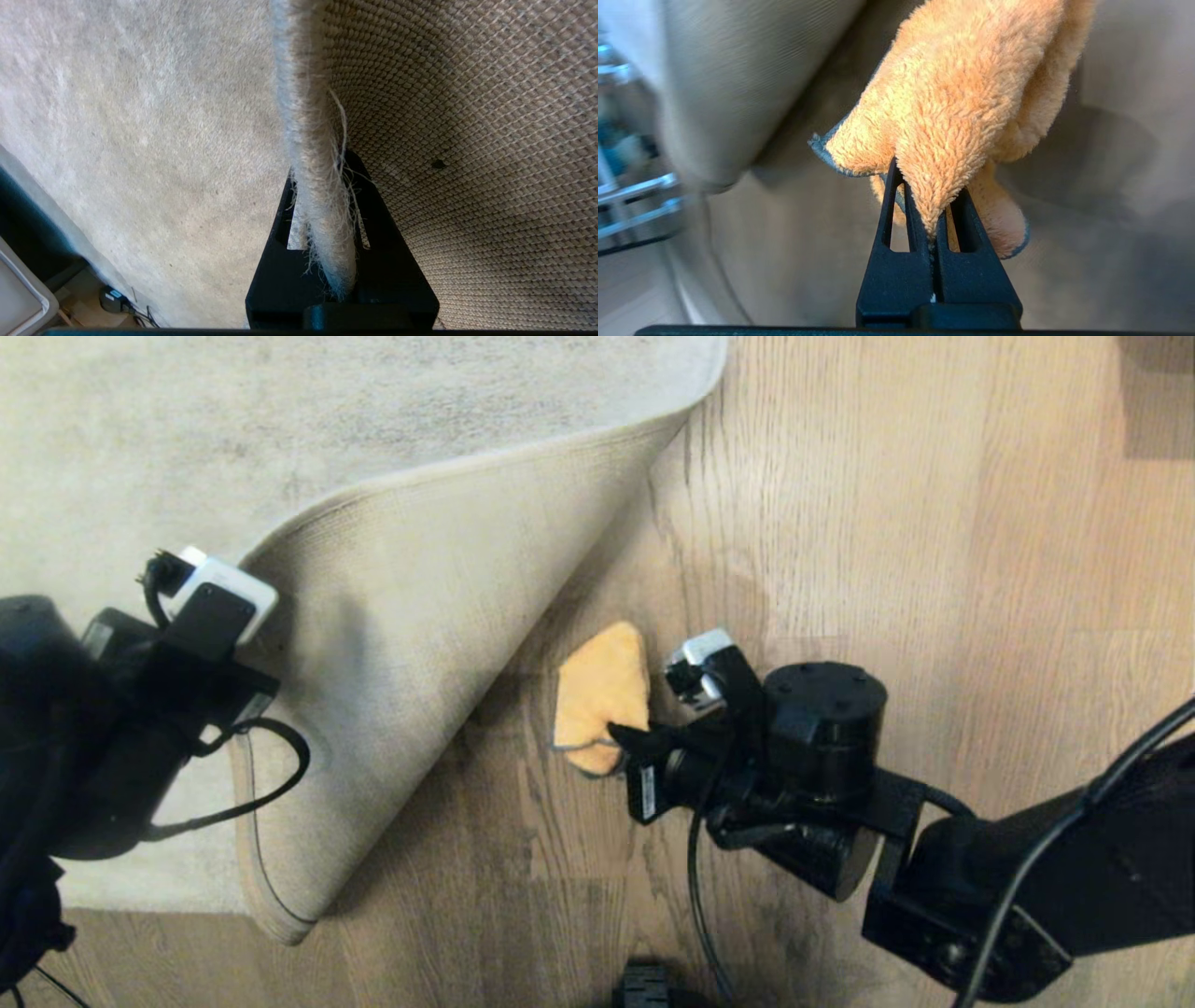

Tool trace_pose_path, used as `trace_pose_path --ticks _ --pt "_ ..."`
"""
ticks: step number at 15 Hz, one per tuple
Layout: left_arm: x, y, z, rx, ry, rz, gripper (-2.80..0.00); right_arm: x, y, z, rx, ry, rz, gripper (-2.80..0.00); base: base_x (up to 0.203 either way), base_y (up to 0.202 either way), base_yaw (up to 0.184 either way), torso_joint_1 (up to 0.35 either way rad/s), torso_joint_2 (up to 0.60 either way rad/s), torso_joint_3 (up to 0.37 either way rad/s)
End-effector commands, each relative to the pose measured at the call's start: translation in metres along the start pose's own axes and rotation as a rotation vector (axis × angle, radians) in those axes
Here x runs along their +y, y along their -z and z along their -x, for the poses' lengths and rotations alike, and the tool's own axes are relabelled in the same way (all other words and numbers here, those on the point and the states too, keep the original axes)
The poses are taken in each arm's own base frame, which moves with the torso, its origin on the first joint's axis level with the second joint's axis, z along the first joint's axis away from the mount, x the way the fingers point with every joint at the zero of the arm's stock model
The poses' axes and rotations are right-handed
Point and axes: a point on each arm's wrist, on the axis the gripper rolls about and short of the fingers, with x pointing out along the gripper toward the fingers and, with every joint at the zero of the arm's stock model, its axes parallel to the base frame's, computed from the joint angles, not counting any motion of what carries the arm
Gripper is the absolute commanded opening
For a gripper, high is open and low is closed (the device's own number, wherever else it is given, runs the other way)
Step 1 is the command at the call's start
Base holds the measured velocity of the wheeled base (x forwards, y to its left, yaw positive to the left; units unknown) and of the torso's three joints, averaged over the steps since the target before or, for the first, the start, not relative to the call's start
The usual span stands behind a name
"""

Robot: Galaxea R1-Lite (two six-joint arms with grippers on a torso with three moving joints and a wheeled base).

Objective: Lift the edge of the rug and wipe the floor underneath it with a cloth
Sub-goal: Wipe the floor under the carpet with a rag

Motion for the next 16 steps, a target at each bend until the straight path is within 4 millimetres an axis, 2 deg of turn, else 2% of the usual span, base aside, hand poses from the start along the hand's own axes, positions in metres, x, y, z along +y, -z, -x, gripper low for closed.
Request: trace_pose_path --ticks 1,6,7,9,11,14,16 --pt "-0.001 0.0 -0.001 0.001 -0.002 -0.004 -2.8 0.018 0.038 -0.011 0.057 -0.049 0.011 -2.8 0.0 0.0 0.0 0.0 0.0 0.0" --pt "-0.003 0.002 -0.002 0.012 0.005 -0.01 -2.8 0.035 0.112 -0.042 0.082 -0.076 -0.017 -2.8 0.0 0.0 0.0 0.0 0.0 0.0" --pt "-0.005 0.004 -0.003 0.017 0.012 -0.014 -2.8 0.037 0.119 -0.048 0.063 -0.078 -0.024 -2.8 0.0 0.0 0.0 0.0 0.0 0.0" --pt "-0.007 0.005 -0.003 0.022 0.017 -0.017 -2.8 0.036 0.114 -0.059 0.016 -0.073 -0.036 -2.8 0.0 0.0 0.0 0.0 0.0 0.0" --pt "-0.007 0.006 -0.003 0.024 0.019 -0.019 -2.8 0.026 0.101 -0.073 -0.038 -0.046 -0.046 -2.8 0.0 0.0 0.0 0.0 0.0 0.0" --pt "-0.008 0.007 -0.003 0.029 0.022 -0.021 -2.8 -0.006 0.072 -0.096 -0.102 0.034 -0.056 -2.8 0.0 0.0 0.0 0.0 0.0 0.0" --pt "-0.009 0.007 -0.005 0.03 0.023 -0.022 -2.8 -0.038 0.04 -0.104 -0.152 0.105 -0.061 -2.8 0.0 0.0 0.0 0.0 0.0 0.0"
